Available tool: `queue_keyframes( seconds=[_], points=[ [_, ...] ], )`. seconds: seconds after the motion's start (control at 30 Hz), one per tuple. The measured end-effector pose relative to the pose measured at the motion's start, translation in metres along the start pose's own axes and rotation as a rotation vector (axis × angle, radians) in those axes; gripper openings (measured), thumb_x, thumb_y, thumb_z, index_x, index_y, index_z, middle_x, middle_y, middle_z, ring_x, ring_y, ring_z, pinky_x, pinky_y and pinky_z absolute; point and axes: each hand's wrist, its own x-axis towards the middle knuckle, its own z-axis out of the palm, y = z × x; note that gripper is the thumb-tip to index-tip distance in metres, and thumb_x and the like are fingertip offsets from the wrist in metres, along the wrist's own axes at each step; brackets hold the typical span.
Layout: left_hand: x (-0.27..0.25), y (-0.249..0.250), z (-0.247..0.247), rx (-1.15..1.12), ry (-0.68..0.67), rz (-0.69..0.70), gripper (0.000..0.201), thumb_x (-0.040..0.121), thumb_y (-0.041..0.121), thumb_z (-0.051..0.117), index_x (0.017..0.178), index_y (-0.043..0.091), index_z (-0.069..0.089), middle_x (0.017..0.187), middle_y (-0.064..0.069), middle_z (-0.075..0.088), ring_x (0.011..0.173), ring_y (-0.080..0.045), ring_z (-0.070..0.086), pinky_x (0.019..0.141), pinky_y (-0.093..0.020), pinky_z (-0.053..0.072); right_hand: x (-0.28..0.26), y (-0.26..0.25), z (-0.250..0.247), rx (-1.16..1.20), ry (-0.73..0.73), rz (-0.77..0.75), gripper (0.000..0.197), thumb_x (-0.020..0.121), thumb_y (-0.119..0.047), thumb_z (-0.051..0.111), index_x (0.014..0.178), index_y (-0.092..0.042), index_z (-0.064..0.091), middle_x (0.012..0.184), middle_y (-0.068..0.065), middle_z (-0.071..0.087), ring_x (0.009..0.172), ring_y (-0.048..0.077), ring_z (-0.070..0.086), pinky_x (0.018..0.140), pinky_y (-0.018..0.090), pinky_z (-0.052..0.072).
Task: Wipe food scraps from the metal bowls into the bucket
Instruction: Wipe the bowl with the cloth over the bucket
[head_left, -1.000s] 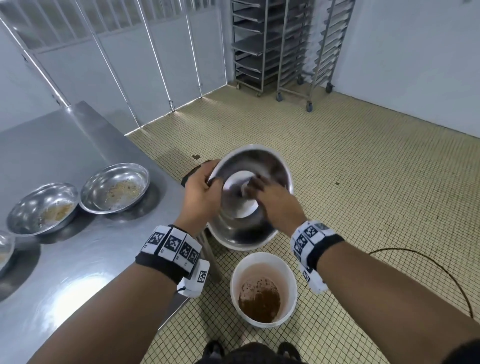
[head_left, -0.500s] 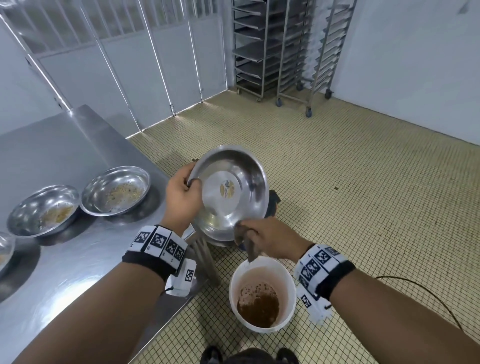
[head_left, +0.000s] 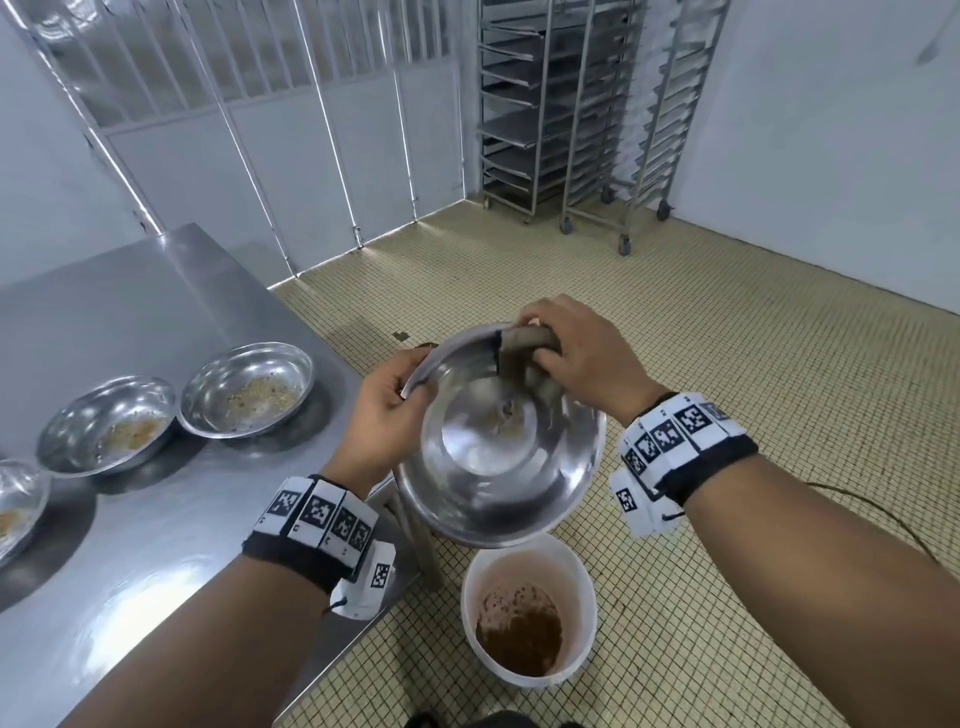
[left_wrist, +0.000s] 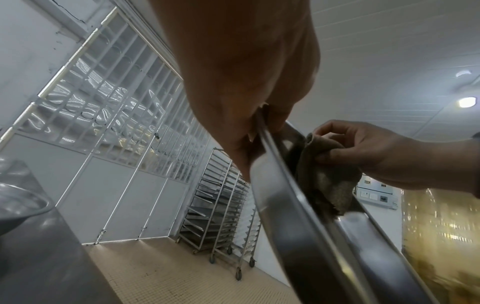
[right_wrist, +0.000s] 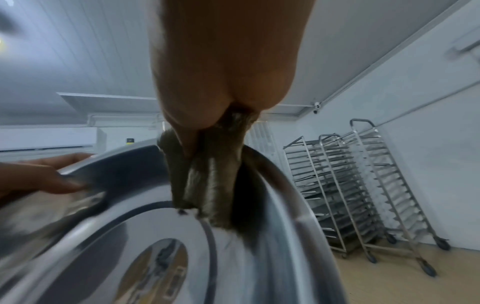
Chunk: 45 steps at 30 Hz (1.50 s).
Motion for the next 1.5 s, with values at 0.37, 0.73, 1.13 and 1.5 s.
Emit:
queue_keyframes(
  seconds=[0.37, 0.73, 1.13, 1.5],
  points=[
    [0.003, 0.004, -0.004, -0.058, -0.052, 0.011, 0.037, 0.098, -0.005, 0.057, 0.111, 0.026, 0.072, 0.098, 0.004, 0.076, 0.089, -0.011, 0.072, 0.074, -0.02, 0.055, -0.01, 0.012, 0.003, 0.025, 0.302, 0.133, 0.038, 0.089, -0.045, 0.066, 0.102, -0.016, 0.046, 0.102, -0.003, 0.046, 0.096, 0.016, 0.042, 0.088, 0.038, 0.041],
    [0.003, 0.015, 0.001, -0.086, -0.081, 0.031, 0.037, 0.098, -0.007, 0.055, 0.107, 0.025, 0.072, 0.087, 0.013, 0.075, 0.079, 0.0, 0.069, 0.067, -0.013, 0.051, -0.023, 0.014, 0.008, -0.383, 0.165, 0.172, 0.071, 0.078, -0.069, 0.066, 0.125, -0.016, 0.055, 0.14, 0.008, 0.045, 0.127, 0.03, 0.044, 0.106, 0.049, 0.038],
    [0.009, 0.009, -0.003, -0.091, -0.156, 0.061, 0.036, 0.096, -0.009, 0.057, 0.117, 0.015, 0.074, 0.1, 0.001, 0.077, 0.092, -0.015, 0.072, 0.079, -0.023, 0.056, -0.027, 0.014, 0.004, 0.249, 0.086, 0.293, 0.039, 0.086, -0.036, 0.081, 0.118, -0.022, 0.063, 0.098, -0.012, 0.07, 0.085, -0.006, 0.064, 0.079, 0.016, 0.054],
    [0.016, 0.01, -0.005, 0.036, -0.287, 0.109, 0.031, 0.096, -0.001, 0.057, 0.116, 0.015, 0.076, 0.084, 0.009, 0.07, 0.074, -0.013, 0.062, 0.068, -0.026, 0.049, -0.039, 0.017, 0.012, -0.035, 0.136, 0.223, 0.079, 0.077, -0.041, 0.086, 0.141, -0.021, 0.044, 0.142, 0.007, 0.049, 0.124, 0.021, 0.05, 0.098, 0.034, 0.044]
  ],
)
